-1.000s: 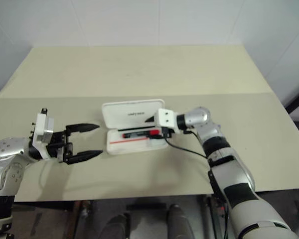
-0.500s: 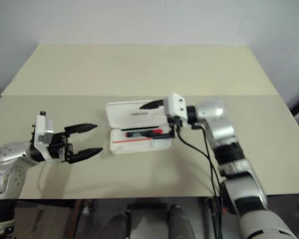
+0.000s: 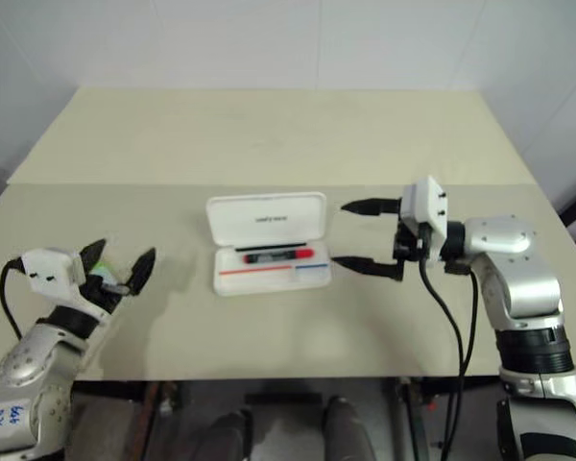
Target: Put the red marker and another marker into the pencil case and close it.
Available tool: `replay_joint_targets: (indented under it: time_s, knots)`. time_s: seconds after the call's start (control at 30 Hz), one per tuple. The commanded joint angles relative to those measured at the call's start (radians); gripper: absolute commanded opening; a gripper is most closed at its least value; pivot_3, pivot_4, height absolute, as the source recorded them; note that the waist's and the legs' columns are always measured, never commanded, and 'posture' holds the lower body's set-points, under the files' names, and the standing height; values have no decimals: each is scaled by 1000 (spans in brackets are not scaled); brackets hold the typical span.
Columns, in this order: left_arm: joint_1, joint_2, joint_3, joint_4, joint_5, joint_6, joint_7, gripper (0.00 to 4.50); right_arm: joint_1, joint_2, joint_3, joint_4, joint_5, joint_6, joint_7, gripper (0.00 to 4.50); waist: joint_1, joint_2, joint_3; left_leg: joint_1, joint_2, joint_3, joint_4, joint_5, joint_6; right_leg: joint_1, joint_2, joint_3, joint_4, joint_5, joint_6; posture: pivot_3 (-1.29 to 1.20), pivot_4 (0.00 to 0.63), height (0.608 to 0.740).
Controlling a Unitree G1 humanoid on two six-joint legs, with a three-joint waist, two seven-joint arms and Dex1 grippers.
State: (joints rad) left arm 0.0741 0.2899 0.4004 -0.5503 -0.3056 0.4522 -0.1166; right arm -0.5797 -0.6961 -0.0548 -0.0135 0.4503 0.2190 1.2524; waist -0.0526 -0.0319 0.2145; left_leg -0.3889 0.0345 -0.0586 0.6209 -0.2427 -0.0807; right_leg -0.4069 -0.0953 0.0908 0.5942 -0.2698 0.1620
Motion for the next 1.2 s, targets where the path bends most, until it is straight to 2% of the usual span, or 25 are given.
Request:
replay_joint_targets:
  time_s: [0.03, 0.27, 0.43, 0.87, 0.97, 1.2]
  knots:
    - [16, -49, -2, -120, 69, 98, 148, 4500, -37, -12, -25, 12, 1, -36, -2, 4474, 1, 0, 0, 0, 0, 0, 1, 0, 0, 0, 0, 0, -1, 0, -2, 0, 150, 740]
    - [25, -185, -6, -220, 132, 349, 343, 4500, -64, -15, -16, 21, -1, -43, 8, 4474, 1, -1, 0, -1, 0, 0, 4, 0, 1, 2, 0, 0, -3, 0, -5, 0, 150, 740]
    - [-8, -194, 3, -180, 133, 395, 351, 4500, -67, -17, -15, 1, 3, -35, 4, 4474, 1, -1, 0, -2, 0, 0, 6, 0, 1, 2, 0, 0, -3, -2, -11, 0, 150, 740]
    - [-117, -216, 39, -50, 126, 481, 364, 4500, -34, -32, -44, -78, 21, -13, -34, 4474, 1, -2, 0, -2, 0, 0, 6, -1, 1, 2, 0, 0, -4, -2, -11, 0, 150, 740]
    - [-135, -204, 36, -28, 129, 475, 354, 3884, -22, -38, -51, -99, 28, -4, -43, 4500, 3, -2, 0, -2, 0, 0, 6, -1, 1, 2, 0, 0, -4, -2, -11, 0, 150, 740]
    - [-148, -198, 35, -12, 135, 479, 346, 1511, 3, -47, -57, -130, 42, 7, -56, 4500, 3, -2, 0, -2, 0, 0, 6, -1, 1, 3, 0, 0, -4, -2, -11, 0, 150, 740]
